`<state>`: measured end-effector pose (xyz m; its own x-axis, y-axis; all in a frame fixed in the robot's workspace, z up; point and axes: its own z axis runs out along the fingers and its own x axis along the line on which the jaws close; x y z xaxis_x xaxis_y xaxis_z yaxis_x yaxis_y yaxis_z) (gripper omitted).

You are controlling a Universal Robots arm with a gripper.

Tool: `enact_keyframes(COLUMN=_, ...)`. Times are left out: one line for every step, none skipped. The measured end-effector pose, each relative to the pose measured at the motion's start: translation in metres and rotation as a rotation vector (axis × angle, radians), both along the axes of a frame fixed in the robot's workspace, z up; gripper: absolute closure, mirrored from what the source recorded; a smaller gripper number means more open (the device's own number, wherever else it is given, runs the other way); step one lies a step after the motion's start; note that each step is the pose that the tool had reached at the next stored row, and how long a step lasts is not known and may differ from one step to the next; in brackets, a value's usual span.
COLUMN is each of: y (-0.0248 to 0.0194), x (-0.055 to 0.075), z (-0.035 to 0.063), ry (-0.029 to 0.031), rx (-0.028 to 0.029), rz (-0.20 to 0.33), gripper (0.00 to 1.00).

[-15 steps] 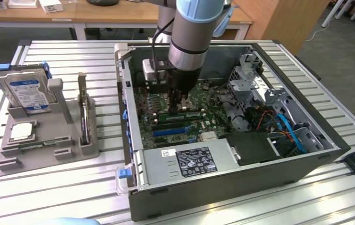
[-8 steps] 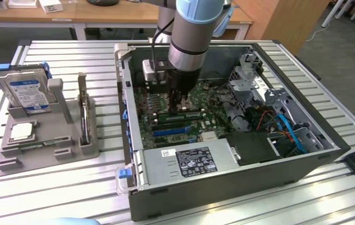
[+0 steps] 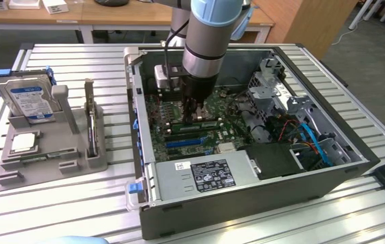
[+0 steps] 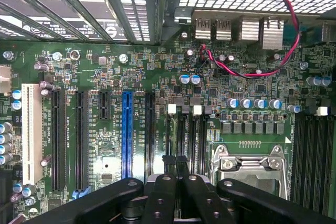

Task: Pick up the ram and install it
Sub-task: 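Press down the ram until it locks into place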

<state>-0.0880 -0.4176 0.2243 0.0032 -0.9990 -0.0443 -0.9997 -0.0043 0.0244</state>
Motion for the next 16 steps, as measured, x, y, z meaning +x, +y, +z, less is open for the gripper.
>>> enact_keyframes(y=0.0000, x=0.0000, z=-0.0001, ry=0.0000, rx=0.0001, rz=0.000, gripper=0.90)
enact_keyframes(y=0.0000, x=0.0000, z=-0.0003, ry=-0.0001, rx=0.0002, rz=0.000, gripper=0.90)
enact_keyframes(y=0.0000, x=0.0000, z=-0.0003, ry=-0.0001, rx=0.0000, rz=0.000, gripper=0.90)
enact_keyframes(y=0.0000, x=0.0000, z=-0.0004, ry=0.0000, rx=0.0000, rz=0.000, gripper=0.90)
enact_keyframes(y=-0.0001, x=0.0000, z=-0.0005, ry=0.0000, rx=0.0000, rz=0.000, gripper=0.90)
enact_keyframes(y=-0.0001, x=0.0000, z=-0.0006, ry=0.0000, rx=0.0000, rz=0.000, gripper=0.90)
enact_keyframes(y=-0.0001, x=-0.0001, z=-0.0008, ry=0.0000, rx=0.0000, rz=0.000, gripper=0.90)
enact_keyframes(y=-0.0002, x=0.0000, z=-0.0009, ry=0.0000, rx=0.0000, rz=0.000, gripper=0.90)
enact_keyframes(y=-0.0002, x=0.0000, z=-0.0010, ry=0.0000, rx=-0.0001, rz=0.000, gripper=0.90)
enact_keyframes(y=-0.0003, x=0.0000, z=-0.0012, ry=0.0001, rx=-0.0002, rz=0.000, gripper=0.90)
enact_keyframes(y=-0.0002, x=0.0000, z=-0.0015, ry=0.0000, rx=0.0001, rz=0.000, gripper=0.90)
enact_keyframes(y=-0.0002, x=0.0000, z=-0.0017, ry=-0.0001, rx=0.0000, rz=0.000, gripper=0.90)
enact_keyframes(y=-0.0003, x=0.0000, z=-0.0019, ry=0.0000, rx=0.0000, rz=0.000, gripper=0.90)
enact_keyframes(y=-0.0003, x=0.0000, z=-0.0021, ry=0.0000, rx=-0.0001, rz=0.000, gripper=0.90)
enact_keyframes(y=-0.0003, x=0.0000, z=-0.0022, ry=0.0000, rx=-0.0001, rz=0.000, gripper=0.90)
enact_keyframes(y=-0.0003, x=0.0000, z=-0.0022, ry=0.0000, rx=-0.0002, rz=0.000, gripper=0.90)
